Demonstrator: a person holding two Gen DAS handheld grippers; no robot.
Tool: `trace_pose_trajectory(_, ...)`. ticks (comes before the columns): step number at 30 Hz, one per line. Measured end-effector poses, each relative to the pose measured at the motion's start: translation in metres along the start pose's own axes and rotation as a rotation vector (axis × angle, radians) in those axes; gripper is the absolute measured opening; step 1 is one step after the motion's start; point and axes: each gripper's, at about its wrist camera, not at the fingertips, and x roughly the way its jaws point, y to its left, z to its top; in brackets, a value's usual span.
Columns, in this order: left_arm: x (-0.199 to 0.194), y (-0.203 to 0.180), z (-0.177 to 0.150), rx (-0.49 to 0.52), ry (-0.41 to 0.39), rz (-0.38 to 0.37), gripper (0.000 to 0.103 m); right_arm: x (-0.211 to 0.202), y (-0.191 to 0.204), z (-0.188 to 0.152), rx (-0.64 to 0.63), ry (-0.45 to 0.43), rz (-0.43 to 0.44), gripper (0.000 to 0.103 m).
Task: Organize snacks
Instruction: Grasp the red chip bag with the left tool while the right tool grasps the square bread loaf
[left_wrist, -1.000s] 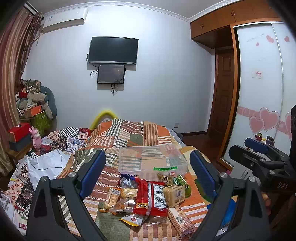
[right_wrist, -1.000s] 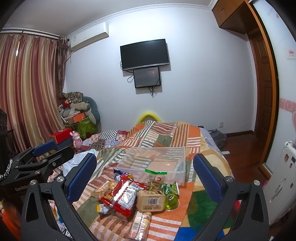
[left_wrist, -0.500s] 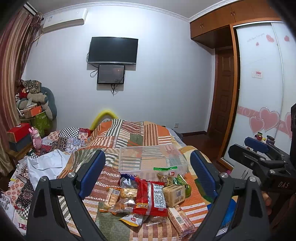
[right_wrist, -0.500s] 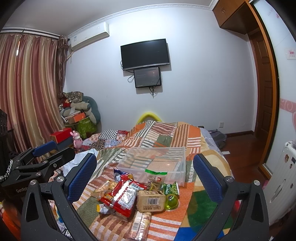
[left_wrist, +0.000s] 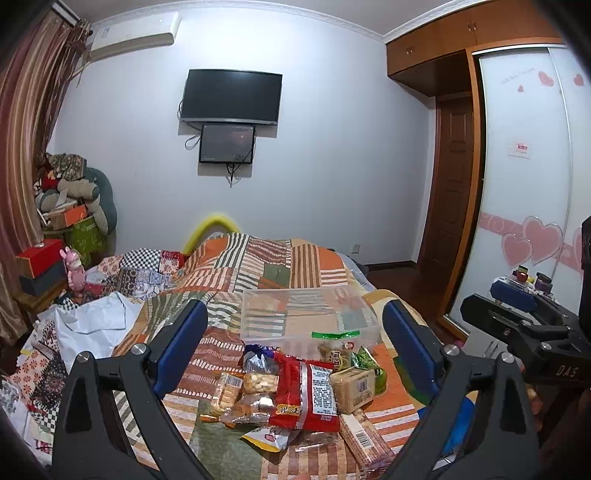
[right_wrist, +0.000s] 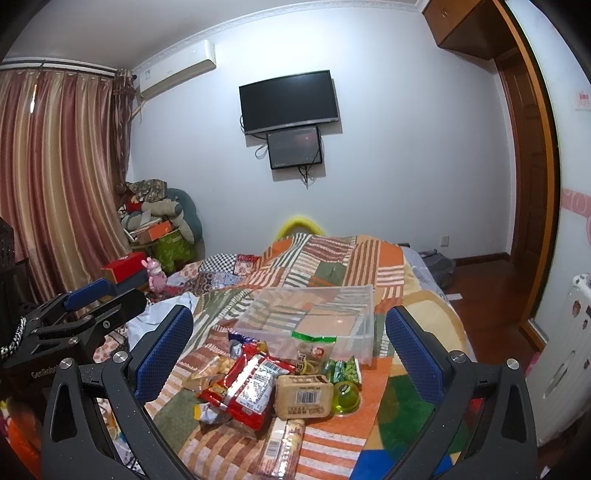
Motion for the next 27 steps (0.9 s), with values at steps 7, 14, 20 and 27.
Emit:
trace_pose_trajectory(7, 0.018, 0.014, -0.009, -0.028, 0.073, -0.035, 0.095, 0.018, -0.013, -0.011, 0.034, 0.073, -0.004, 0.103)
trace_pose_trajectory(14, 0.053, 0.029, -0.028, -0.038, 0.216, -0.039, 0.070, 0.049, -0.027, -0.032, 0.061, 0.215, 0.025, 0.082)
trace_pose_trajectory(20, 0.084, 0.036, -0.052, -0.049, 0.323, -0.039, 0.068, 0.076, -0.031, -0.058, 0.055, 0.356, 0.059, 0.066)
trace_pose_trajectory(27, 0.119, 0.026, -0.073, -0.035, 0.417, -0.056, 0.068, 0.103, -0.039, -0.075, 0.074, 0.464, 0.085, 0.065)
